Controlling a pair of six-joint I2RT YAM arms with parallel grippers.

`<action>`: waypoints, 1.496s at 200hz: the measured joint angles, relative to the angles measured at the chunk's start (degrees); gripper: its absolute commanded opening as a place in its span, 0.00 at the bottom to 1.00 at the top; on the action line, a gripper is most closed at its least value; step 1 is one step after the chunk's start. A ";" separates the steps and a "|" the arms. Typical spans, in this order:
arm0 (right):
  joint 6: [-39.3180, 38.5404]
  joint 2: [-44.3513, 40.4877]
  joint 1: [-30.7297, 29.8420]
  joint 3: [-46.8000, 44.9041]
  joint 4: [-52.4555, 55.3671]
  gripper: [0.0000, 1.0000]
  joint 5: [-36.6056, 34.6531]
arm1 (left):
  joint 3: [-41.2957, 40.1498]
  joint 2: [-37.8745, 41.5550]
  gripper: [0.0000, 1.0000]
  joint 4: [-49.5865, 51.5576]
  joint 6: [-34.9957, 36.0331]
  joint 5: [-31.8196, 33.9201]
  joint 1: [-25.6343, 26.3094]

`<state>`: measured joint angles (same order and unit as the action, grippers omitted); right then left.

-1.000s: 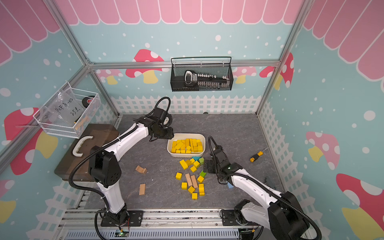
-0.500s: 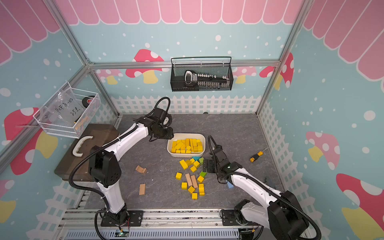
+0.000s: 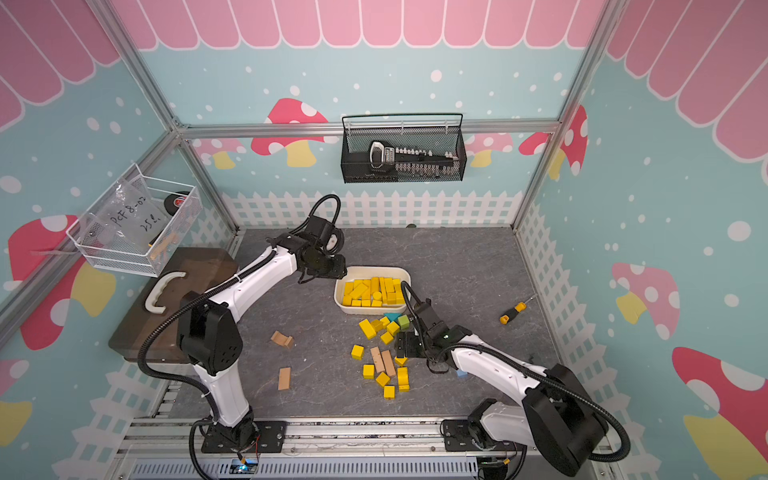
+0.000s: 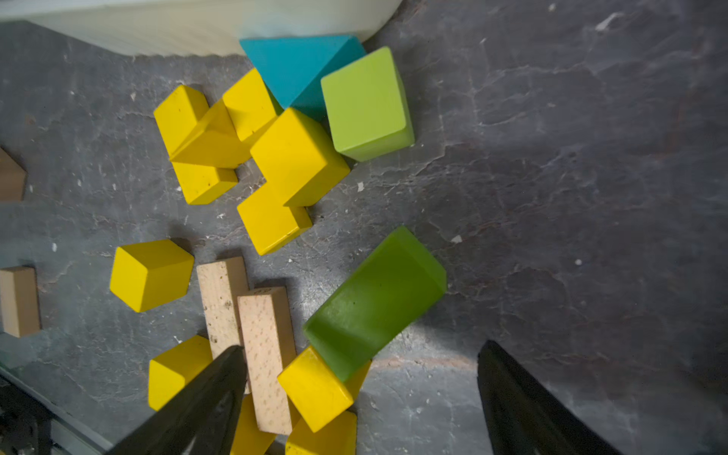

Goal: Pick out the yellow building blocks
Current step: Pick up the building block from the center of the board.

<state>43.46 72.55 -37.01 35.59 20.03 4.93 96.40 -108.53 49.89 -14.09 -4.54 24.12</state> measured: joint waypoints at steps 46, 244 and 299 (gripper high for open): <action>-0.85 7.41 -0.26 4.24 0.07 0.70 2.12 | 0.00 0.00 0.49 0.02 0.00 0.02 0.00; -0.04 10.64 -7.43 9.57 8.61 0.54 -2.45 | 0.00 0.00 0.49 0.46 0.00 0.00 0.00; 1.16 13.60 -9.51 13.22 11.67 0.46 -5.53 | 0.00 0.00 0.49 0.46 0.00 -0.02 0.00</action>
<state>44.62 86.15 -46.52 48.82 31.70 -0.60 96.40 -108.53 50.35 -14.09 -4.56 24.12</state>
